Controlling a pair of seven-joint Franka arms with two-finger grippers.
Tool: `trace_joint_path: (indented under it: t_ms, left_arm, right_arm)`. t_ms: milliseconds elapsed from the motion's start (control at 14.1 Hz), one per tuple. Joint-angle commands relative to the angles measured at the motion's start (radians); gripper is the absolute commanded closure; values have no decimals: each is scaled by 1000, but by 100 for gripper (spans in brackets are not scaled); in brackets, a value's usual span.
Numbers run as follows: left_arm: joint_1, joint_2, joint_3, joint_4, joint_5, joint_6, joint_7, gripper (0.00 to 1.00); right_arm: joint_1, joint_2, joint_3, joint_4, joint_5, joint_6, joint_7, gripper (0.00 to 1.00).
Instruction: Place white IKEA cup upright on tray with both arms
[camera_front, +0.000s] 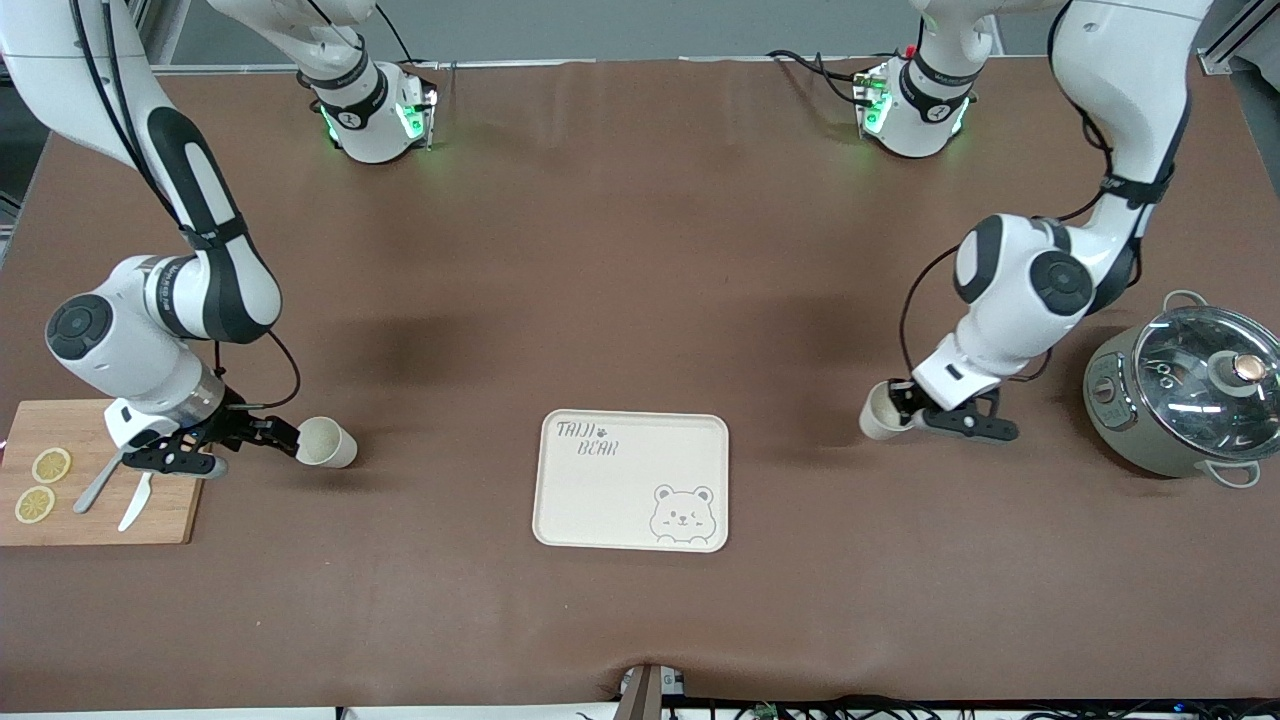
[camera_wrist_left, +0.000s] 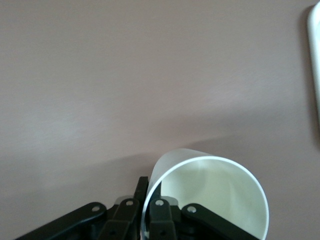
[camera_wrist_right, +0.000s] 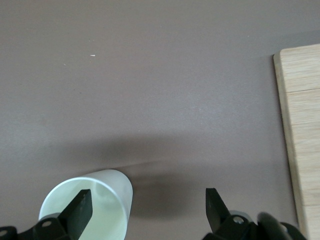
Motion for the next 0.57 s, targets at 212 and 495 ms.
trace_joint_path:
  t_ms: [212, 495]
  left_arm:
    - [-105, 113, 11, 228, 60, -195, -129, 100]
    - [-184, 188, 8, 378, 203, -307, -322, 100]
  right_arm:
    - [-11, 44, 14, 16, 4, 24, -4, 0]
    - [-5, 56, 14, -5, 4, 19, -4, 0]
